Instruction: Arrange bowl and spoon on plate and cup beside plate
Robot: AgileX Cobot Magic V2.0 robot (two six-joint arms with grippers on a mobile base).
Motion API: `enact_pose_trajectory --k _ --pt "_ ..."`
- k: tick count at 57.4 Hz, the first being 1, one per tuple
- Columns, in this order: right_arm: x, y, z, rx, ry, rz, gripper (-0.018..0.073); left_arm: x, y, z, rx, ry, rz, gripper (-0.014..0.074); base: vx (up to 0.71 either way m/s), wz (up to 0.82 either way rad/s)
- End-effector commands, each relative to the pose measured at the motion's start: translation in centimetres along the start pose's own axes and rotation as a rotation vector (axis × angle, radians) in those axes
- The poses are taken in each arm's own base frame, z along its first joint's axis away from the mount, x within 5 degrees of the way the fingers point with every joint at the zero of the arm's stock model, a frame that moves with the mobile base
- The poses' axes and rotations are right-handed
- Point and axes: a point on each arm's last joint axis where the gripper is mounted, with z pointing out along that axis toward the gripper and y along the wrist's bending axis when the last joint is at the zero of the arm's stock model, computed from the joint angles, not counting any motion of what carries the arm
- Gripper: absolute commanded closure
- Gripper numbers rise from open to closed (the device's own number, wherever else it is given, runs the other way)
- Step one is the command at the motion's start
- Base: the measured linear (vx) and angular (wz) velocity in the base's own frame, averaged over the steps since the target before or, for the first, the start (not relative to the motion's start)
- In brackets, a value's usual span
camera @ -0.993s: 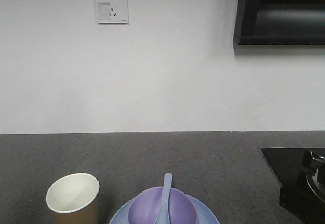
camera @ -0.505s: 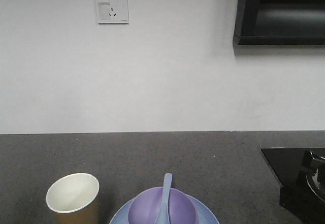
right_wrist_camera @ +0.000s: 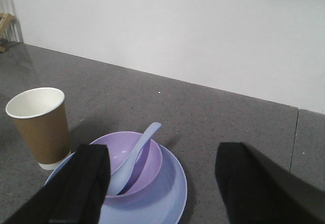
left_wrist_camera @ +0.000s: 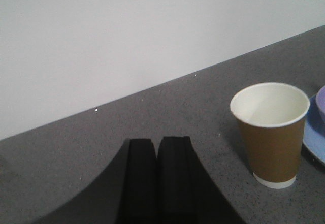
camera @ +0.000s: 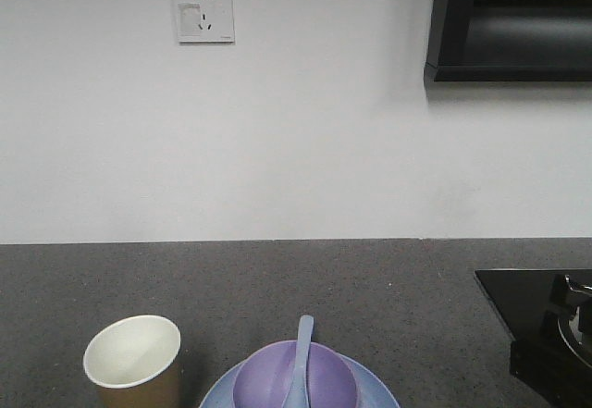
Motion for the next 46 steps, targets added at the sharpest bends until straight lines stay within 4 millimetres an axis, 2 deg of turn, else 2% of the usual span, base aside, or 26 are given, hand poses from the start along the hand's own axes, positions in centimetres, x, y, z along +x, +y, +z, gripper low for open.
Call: enact_pose_trajectory --k 1,6,18,26,30,34,46 --pt "-1.5 -0.2 -0.3 0.021 -0.098 -0.003 0.0045 0.4 -0.5 -0.1 0.004 -0.11 -0.057 0.0603 0.0 0.0" --pt "-1.5 -0.2 -0.3 0.021 -0.098 -0.003 0.0045 3.0 -1.3 0.6 0.003 -0.115 -0.116 0.0603 0.0 0.0" --pt "-1.5 -0.2 -0.3 0.021 -0.098 -0.003 0.0045 7.2 -2.6 1.7 -0.008 -0.21 -0.232 0.0603 0.0 0.0" --pt "-1.5 -0.2 -0.3 0.021 -0.098 -0.003 0.0045 11.7 -3.7 2.9 -0.019 -0.178 -0.374 0.0603 0.0 0.0" --pt "-1.5 -0.2 -0.3 0.021 -0.098 -0.003 0.0045 13.3 -3.9 3.1 -0.041 -0.179 -0.396 0.0603 0.0 0.0" --pt "-1.5 -0.2 -0.3 0.021 -0.098 -0.003 0.0045 14.2 -4.0 3.1 -0.067 -0.193 -0.396 0.0603 0.0 0.0" --pt "-1.5 -0.2 -0.3 0.021 -0.098 -0.003 0.0045 14.2 -3.5 2.7 -0.166 -0.207 -0.307 0.0603 0.0 0.0"
